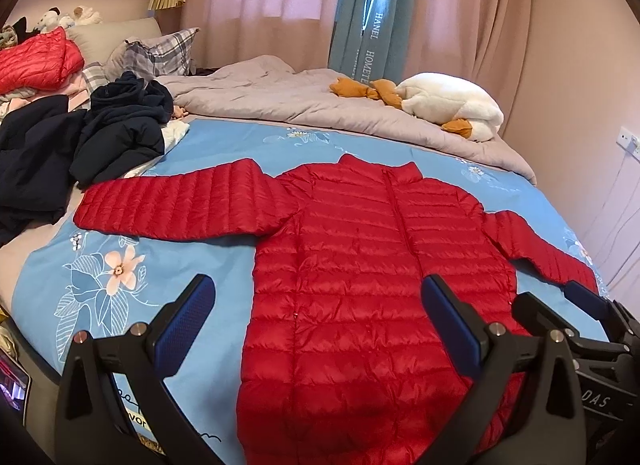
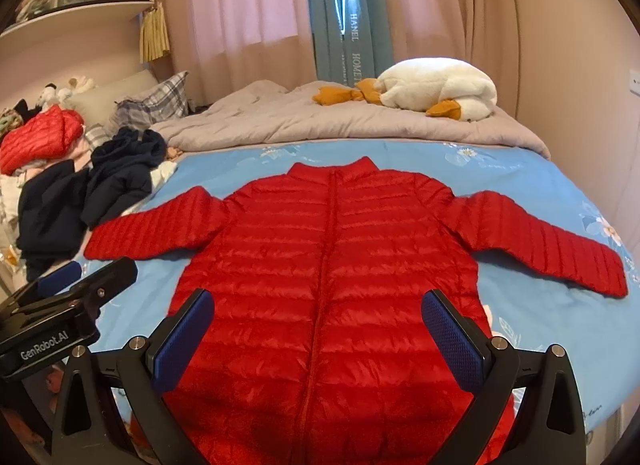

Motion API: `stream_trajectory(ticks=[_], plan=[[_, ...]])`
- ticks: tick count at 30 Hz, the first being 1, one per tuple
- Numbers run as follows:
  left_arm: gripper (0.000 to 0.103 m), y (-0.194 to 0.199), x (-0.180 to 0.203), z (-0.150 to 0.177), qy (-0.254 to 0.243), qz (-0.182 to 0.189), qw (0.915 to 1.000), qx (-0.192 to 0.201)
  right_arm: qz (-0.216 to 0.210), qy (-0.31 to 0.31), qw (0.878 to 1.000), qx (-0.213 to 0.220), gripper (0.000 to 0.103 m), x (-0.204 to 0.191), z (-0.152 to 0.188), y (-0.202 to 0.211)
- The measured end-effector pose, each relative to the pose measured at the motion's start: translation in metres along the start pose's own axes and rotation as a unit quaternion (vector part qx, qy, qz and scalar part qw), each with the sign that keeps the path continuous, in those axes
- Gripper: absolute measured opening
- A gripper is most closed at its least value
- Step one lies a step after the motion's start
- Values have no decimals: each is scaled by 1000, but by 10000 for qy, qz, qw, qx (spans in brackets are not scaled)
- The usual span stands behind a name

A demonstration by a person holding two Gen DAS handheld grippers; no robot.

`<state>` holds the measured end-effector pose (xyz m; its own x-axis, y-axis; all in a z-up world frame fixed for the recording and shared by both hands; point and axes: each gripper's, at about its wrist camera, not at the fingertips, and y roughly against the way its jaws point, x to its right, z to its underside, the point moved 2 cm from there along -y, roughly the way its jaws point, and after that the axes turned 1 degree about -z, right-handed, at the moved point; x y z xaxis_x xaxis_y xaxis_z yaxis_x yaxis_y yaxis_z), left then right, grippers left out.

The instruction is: Fold large clothes

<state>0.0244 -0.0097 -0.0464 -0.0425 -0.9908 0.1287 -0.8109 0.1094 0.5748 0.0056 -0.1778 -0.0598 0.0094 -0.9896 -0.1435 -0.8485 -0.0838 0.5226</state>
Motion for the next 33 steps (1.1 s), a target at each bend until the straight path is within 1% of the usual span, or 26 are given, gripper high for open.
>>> stream_trajectory(ticks=[9,17,22,33], plan=[[103,0,0,1,53,3,10000,-15,-13,1,10000,-52,103,3,-5,0],[103,4,-4,-2,205,103,9997,91,-83,23,10000,-40,103,2,-6,1],[103,3,-5,-3,199,54,9998,87,-98,25,9999,-31,103,2,-6,0],[103,3,-5,-1,213,115,9997,97,-47,25,10000,-67,103,4,-5,-1]])
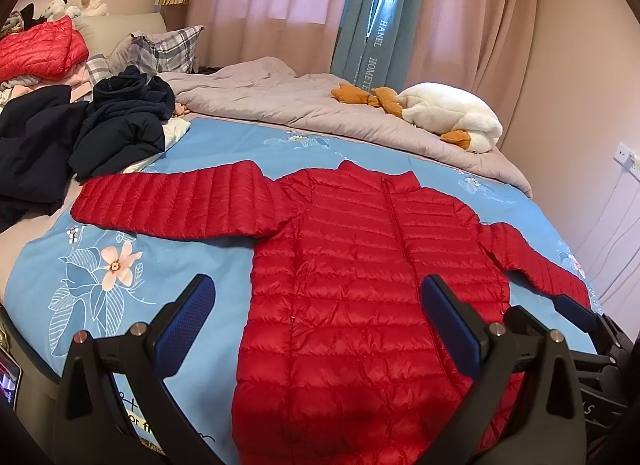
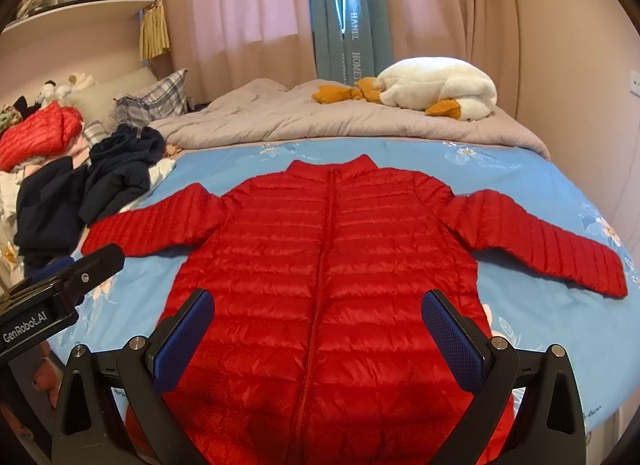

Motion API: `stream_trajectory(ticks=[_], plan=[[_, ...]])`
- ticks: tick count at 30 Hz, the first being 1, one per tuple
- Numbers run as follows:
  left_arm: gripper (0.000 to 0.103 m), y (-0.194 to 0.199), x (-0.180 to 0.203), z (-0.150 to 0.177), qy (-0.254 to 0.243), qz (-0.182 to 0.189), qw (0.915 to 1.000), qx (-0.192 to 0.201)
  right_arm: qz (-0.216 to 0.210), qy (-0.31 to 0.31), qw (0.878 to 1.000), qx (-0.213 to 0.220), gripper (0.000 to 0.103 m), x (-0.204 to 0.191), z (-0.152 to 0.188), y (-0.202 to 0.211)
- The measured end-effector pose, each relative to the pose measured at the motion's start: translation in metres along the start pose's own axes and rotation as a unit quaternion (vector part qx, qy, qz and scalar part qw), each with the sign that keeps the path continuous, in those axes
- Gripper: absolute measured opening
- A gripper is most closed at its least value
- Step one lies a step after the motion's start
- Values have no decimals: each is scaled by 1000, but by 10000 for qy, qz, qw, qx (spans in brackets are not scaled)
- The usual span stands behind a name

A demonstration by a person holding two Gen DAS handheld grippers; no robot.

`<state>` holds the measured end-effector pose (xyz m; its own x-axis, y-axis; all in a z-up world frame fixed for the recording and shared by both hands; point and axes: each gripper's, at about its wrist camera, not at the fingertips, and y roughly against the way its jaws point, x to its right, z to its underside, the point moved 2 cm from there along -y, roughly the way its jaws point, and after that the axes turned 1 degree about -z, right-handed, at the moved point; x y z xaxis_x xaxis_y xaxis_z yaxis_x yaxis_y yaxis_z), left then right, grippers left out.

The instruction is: Fold large clothes

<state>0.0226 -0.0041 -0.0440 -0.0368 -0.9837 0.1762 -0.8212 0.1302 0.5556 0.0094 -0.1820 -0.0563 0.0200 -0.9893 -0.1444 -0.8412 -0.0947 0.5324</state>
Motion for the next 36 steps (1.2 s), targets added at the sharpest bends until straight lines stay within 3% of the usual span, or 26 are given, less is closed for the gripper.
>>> stream_trajectory(ticks=[36], plan=[[103,-1,6,1,-41,238,9996,-130,167,-88,9998,-67,103,2,4,-1]])
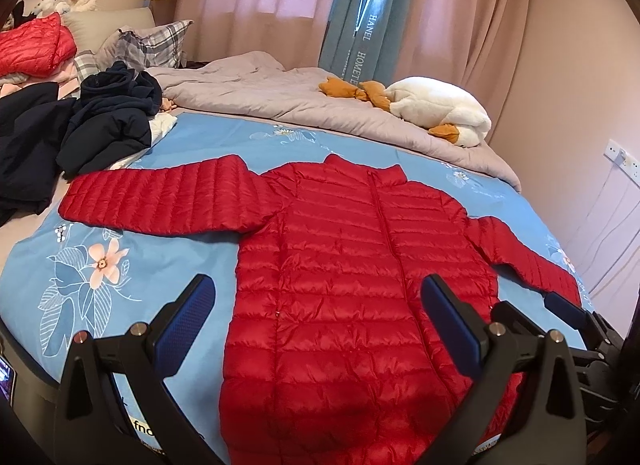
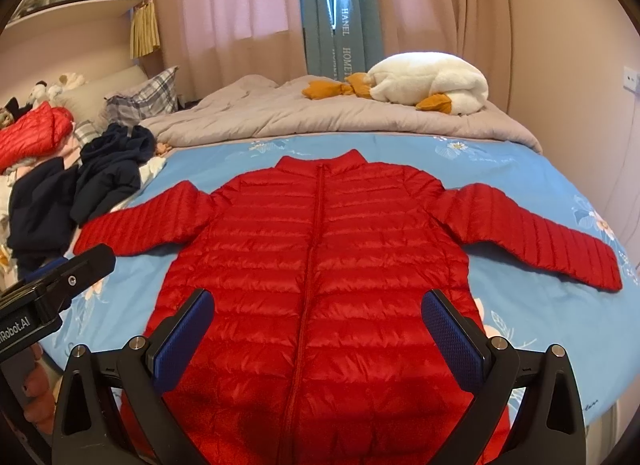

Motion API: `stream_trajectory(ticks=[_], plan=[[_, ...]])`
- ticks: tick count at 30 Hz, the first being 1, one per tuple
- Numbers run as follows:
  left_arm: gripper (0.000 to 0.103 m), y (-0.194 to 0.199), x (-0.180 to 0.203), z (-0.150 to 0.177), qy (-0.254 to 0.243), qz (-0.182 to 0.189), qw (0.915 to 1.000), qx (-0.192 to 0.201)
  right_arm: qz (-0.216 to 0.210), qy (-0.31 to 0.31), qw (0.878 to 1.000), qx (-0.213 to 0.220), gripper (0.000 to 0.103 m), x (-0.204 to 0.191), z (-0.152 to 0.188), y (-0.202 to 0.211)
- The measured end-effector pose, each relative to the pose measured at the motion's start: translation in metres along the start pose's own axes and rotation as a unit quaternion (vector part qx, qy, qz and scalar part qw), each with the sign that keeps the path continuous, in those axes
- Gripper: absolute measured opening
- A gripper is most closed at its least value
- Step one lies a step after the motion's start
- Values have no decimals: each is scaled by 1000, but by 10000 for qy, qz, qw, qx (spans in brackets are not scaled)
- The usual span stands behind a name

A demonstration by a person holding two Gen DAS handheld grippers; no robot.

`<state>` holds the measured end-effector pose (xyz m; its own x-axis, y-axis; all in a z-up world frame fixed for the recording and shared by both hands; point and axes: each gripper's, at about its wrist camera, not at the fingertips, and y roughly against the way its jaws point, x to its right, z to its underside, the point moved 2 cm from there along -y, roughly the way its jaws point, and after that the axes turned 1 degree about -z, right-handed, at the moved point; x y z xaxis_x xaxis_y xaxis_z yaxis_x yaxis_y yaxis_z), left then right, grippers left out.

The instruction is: Fold large clothes

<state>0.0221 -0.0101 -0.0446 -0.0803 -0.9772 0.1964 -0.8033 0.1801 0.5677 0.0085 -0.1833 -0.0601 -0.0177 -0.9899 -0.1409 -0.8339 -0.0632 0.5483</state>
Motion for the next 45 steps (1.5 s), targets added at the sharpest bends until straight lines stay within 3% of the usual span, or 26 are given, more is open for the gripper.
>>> stream_trajectory(ticks=[13,24,35,45], plan=[[103,-2,1,-4,21,49,9999,-88,14,4,10000,-52,103,1,-2,0],[103,0,7,-40,301,261,9990,-178,8,-291,9992,272,103,18,-51,19],[102,-14,10,-42,-191,-179,9991,-329,-98,-521,9986,52,103,25,-59,4],[102,-24,2,-41,23,-40,9987,-503,-230,-843,9961,-73,103,44,-69,-10]])
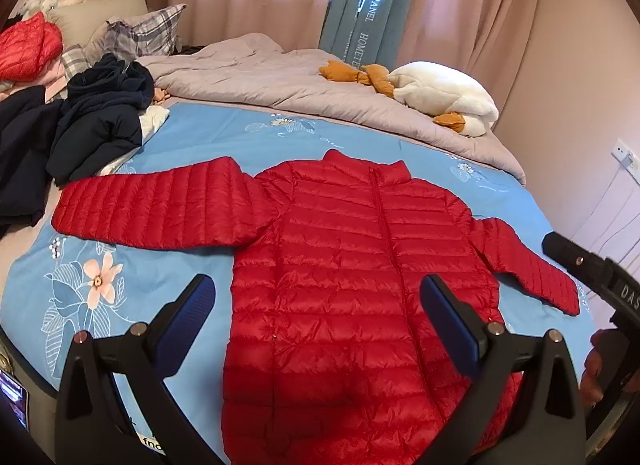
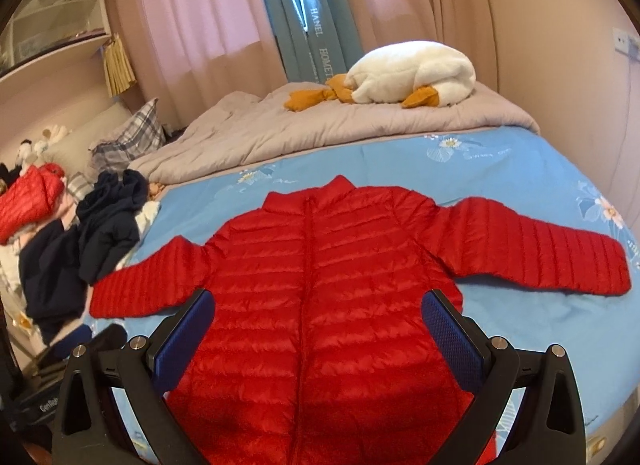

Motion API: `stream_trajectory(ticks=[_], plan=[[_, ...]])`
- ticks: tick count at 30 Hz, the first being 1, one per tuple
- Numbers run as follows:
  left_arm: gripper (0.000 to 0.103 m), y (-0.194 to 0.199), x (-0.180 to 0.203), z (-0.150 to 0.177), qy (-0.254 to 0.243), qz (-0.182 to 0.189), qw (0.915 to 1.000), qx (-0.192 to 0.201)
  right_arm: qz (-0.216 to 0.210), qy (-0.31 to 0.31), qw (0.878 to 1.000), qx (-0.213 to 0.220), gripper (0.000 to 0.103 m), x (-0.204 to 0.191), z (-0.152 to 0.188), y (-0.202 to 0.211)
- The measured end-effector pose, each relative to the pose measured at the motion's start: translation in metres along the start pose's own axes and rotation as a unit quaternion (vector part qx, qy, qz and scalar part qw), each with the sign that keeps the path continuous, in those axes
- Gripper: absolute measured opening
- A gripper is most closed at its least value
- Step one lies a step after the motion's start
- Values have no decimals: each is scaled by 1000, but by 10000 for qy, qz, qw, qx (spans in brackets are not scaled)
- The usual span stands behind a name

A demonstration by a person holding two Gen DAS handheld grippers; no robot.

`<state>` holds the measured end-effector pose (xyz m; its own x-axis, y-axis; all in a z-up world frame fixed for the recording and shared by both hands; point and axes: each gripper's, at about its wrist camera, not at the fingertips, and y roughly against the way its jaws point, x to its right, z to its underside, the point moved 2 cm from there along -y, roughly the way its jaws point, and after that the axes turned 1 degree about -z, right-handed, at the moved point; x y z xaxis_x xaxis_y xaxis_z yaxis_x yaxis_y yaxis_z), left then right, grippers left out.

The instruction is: Fold large clothes

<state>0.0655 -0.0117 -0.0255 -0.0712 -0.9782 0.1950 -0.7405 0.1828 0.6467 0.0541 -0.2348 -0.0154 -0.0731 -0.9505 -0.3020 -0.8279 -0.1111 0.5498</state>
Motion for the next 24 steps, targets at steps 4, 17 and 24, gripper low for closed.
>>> stream_trajectory(ticks=[4,17,24], plan=[[102,-4,-4,2,120,25,9999,-56,54,-75,9999,86,103,7,-5,1],[102,-8,-14,7,404,-10,9991,-131,275,-554,9978,221,103,58,-15,4],[102,-23,-18,14,450,-184,9985,-268,658,-1175,9904,301,103,118,-22,6]])
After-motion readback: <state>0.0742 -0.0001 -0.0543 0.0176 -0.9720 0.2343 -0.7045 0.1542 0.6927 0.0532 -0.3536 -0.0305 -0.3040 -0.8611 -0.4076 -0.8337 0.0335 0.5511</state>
